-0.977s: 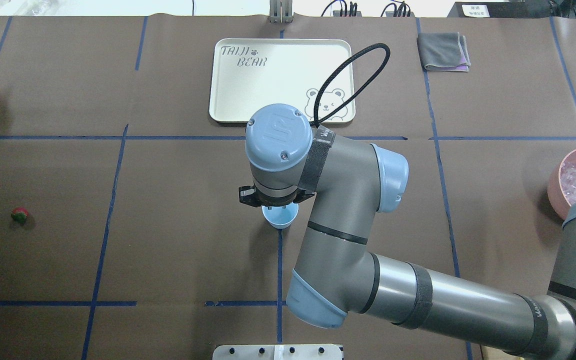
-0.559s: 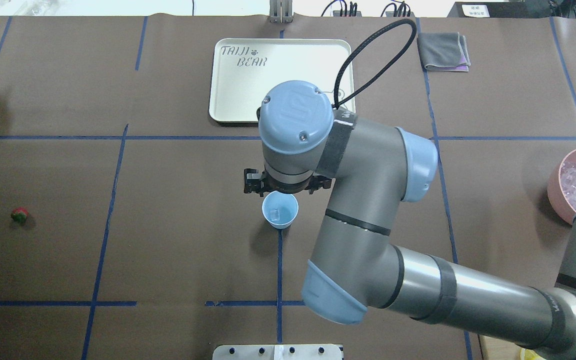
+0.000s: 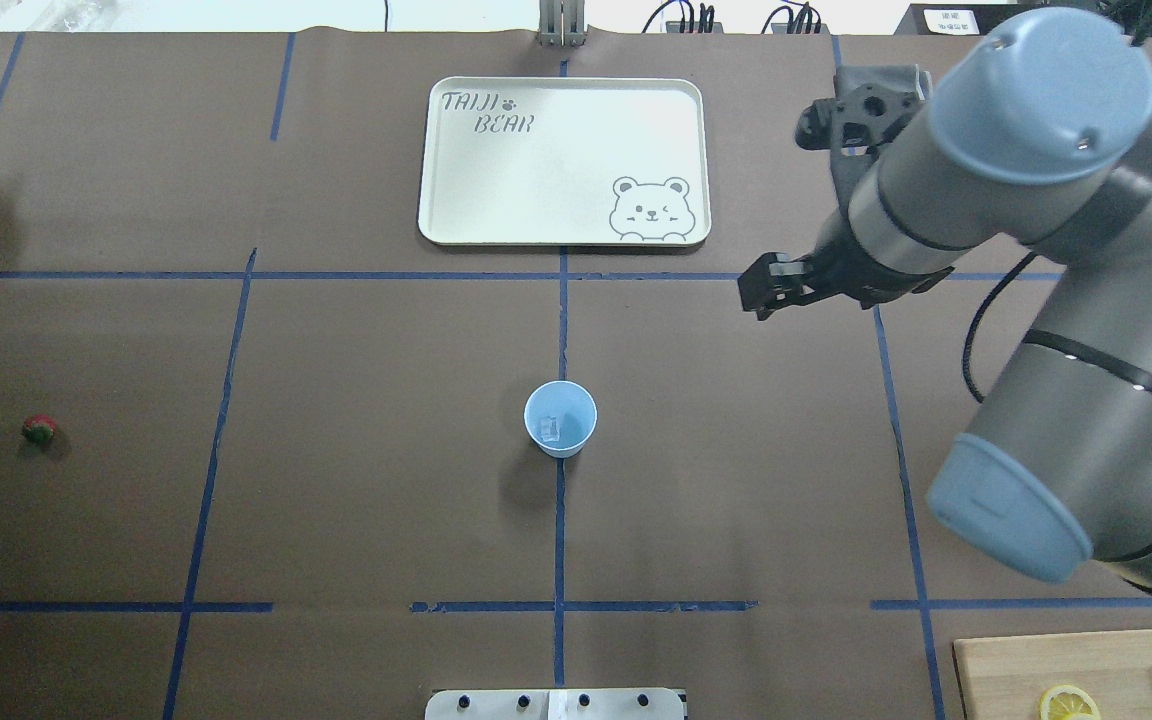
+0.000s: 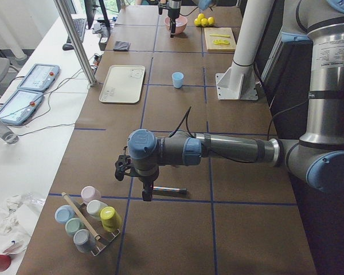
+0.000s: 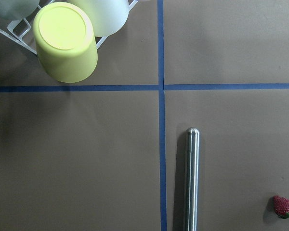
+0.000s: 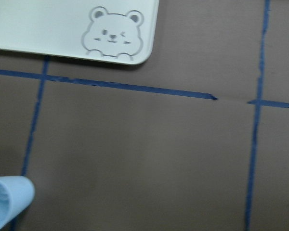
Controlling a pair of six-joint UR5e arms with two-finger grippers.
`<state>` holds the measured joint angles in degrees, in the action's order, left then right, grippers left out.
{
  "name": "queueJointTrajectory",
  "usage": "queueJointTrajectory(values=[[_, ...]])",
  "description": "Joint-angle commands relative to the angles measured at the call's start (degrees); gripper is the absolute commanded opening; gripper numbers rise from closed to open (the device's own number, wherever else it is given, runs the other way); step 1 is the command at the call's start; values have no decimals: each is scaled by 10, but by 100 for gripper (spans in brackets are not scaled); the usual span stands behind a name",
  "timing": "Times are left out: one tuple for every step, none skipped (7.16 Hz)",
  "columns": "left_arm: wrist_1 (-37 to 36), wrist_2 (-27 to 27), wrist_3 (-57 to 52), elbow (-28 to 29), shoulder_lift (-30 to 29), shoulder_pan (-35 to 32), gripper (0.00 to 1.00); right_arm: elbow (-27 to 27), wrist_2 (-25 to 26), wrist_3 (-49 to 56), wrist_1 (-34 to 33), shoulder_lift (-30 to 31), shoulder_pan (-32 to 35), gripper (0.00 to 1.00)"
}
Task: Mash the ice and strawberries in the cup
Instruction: 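Move the right gripper back over the pink bowl of ice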
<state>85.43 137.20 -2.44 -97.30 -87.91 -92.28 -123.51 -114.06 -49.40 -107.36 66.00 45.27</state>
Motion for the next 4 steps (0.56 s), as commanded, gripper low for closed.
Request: queueJointTrajectory(values=[[0, -1, 2, -9, 0, 0, 100, -6, -75, 135, 128, 172, 108, 99], [0, -1, 2, -13, -1, 0, 100, 6, -104, 195, 154, 221, 155, 99], [-1, -1, 2, -18, 0, 0, 100, 28, -126, 248, 155, 244, 193, 99], [-1, -1, 2, -20, 0, 0, 100, 61, -154, 273, 155, 249, 219, 99]])
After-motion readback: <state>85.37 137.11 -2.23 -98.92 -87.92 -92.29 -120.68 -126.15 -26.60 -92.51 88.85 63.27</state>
